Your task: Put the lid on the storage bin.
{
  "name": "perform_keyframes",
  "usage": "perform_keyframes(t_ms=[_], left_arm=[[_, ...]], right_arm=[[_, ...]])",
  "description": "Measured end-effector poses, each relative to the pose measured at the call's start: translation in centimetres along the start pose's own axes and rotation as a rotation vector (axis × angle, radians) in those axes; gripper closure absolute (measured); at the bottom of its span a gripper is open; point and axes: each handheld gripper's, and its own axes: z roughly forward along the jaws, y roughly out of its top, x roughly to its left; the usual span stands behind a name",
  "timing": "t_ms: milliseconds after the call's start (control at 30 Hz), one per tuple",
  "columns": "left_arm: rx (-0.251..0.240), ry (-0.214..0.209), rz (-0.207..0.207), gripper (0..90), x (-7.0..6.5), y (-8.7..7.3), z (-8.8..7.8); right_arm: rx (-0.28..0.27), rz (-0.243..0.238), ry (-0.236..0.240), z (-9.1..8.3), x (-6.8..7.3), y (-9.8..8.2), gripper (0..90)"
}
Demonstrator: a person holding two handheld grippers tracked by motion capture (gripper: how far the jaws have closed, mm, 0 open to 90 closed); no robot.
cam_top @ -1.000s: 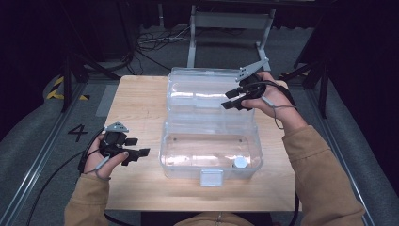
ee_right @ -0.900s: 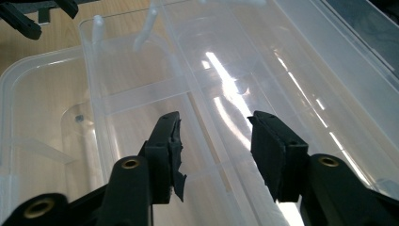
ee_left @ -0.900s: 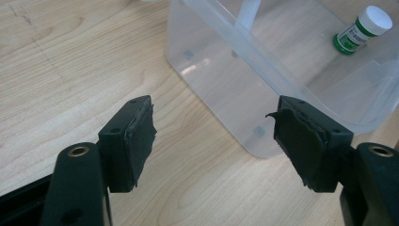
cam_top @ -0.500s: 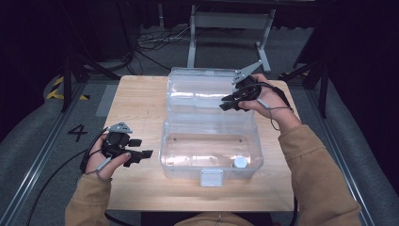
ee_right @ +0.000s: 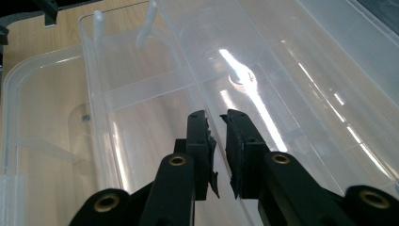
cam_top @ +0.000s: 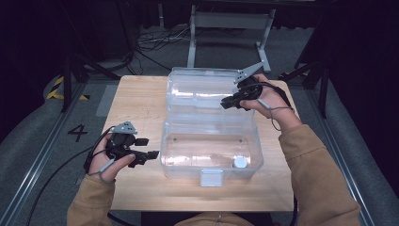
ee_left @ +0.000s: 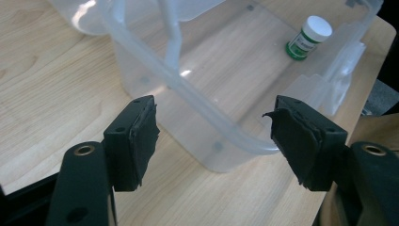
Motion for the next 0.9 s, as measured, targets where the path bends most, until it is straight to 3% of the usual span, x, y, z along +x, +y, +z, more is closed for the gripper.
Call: perform_keyframes(t_ms=[267, 667, 900], left_arm=[[0.022, -0.034, 0.042, 32.7, -1.5, 0.7, 1.0], [0.051, -0.105, 0.116, 36.3, -3.5, 1.5, 3.0], [0.068, -0.175, 0.144, 40.7, -4.1, 1.5, 4.5]], right_arm=[[-0.008, 0.011, 0.021, 0.0, -0.1, -0.1, 81.5], [-0.014, 0.008, 0.014, 0.0, 0.1, -0.2, 81.8], [-0.021, 0.014, 0.014, 0.0, 0.1, -0.3, 81.7]])
